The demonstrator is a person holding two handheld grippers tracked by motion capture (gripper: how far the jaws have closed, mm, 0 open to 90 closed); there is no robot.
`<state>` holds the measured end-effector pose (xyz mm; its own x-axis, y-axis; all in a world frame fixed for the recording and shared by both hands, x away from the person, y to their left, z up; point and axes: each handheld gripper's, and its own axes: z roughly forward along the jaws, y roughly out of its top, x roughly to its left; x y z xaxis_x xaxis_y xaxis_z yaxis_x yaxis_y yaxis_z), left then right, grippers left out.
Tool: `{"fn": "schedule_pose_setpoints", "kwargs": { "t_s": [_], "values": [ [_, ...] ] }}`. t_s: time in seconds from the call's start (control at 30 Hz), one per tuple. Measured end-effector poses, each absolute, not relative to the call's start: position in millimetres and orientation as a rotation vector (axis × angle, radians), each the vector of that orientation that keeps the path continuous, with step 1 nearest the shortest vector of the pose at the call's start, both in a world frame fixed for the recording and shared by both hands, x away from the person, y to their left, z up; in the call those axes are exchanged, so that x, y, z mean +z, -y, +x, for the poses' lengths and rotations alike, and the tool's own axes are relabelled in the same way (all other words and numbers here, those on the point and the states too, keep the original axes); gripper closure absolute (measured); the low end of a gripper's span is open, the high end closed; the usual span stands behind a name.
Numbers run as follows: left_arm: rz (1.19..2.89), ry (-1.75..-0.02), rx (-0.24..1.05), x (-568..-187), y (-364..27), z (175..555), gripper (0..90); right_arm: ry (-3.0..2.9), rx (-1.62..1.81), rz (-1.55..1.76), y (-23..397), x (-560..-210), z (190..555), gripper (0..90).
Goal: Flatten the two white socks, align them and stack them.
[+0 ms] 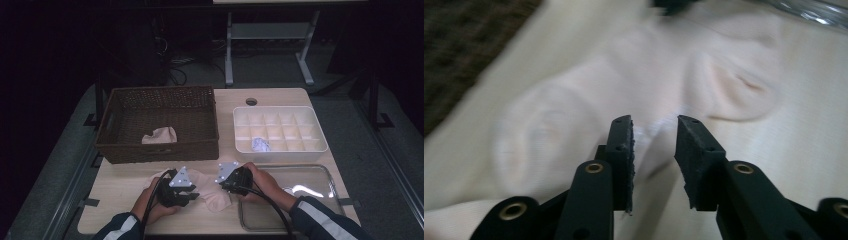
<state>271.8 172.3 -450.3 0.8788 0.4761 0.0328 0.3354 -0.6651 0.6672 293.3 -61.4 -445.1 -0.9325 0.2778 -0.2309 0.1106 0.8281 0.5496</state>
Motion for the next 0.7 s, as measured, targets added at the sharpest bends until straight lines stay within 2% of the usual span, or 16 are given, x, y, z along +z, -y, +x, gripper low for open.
{"fn": "schedule_pose_setpoints", "kwargs": {
  "t_s": [0.1, 0.23, 0.47, 0.57, 0.7],
  "values": [
    [2.346, -0.619, 0.285, -451.9, -178.2, 278.7, 65.5, -2.772, 0.874, 0.266, 64.7, -435.9, 287.2, 86.7],
    [2.375, -0.645, 0.24, -458.1, -185.0, 282.9, 67.0, -2.844, 0.824, 0.19, 58.5, -443.8, 277.0, 87.0],
    [2.365, -0.653, 0.197, -458.0, -192.9, 277.7, 69.0, -2.819, 0.768, 0.276, 62.9, -450.4, 290.4, 86.3],
    [2.368, -0.614, 0.24, -450.9, -198.5, 272.4, 64.5, -2.769, 0.778, 0.35, 64.2, -452.3, 300.4, 83.9],
    [2.309, -0.654, 0.355, -431.7, -214.3, 268.1, 59.8, -2.739, 0.756, 0.373, 66.3, -452.0, 305.2, 82.6]
  ]
}}
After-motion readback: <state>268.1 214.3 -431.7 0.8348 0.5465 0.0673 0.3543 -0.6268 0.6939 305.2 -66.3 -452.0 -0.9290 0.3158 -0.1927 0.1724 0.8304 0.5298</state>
